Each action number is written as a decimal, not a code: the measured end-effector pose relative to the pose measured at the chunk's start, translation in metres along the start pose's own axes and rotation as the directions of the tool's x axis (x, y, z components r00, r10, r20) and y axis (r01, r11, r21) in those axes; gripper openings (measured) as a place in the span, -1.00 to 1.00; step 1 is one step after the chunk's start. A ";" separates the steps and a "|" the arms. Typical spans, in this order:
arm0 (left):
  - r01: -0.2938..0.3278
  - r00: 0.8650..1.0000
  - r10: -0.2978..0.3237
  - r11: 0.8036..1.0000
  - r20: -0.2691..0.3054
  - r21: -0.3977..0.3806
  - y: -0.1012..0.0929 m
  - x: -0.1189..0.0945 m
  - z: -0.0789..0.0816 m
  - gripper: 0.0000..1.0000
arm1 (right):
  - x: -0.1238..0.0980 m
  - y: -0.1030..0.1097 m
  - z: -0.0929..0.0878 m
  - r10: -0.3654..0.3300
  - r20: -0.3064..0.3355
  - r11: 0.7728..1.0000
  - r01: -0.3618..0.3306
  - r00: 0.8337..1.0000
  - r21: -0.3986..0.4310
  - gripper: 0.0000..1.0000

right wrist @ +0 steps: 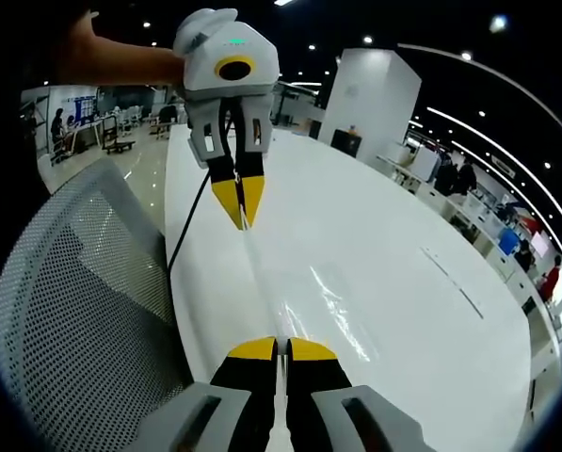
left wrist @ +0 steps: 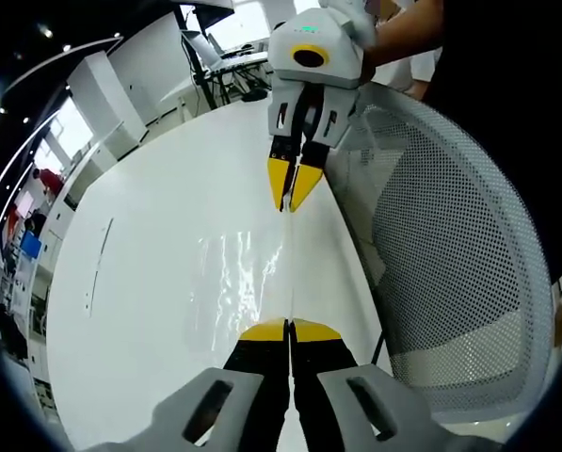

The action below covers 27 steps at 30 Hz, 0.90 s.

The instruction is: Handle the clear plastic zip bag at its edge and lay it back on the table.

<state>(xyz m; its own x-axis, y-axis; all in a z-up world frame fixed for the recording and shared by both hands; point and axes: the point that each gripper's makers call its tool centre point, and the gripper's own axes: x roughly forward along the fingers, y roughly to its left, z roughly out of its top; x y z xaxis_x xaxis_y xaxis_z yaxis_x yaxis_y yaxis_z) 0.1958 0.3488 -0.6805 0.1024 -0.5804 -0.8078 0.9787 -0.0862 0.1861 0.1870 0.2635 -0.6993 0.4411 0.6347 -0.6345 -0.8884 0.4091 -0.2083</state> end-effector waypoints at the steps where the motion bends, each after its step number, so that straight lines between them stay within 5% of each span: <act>1: 0.000 1.000 0.000 1.000 0.000 0.000 0.000 0.000 0.000 -1.00 | 0.000 0.000 0.000 0.000 0.000 1.000 0.000 1.000 0.000 -1.00; 27: 0.001 1.000 -0.001 1.000 -0.007 -0.016 0.002 -0.001 -0.007 -1.00 | 0.000 -0.004 -0.007 -0.010 -0.006 1.000 0.010 1.000 0.022 -1.00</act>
<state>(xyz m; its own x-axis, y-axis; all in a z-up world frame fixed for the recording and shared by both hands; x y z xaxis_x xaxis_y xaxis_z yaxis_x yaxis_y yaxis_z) 0.1987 0.3551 -0.6836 0.1023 -0.5748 -0.8119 0.9816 -0.0742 0.1762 0.1898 0.2570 -0.7033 0.4490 0.6265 -0.6371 -0.8810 0.4294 -0.1986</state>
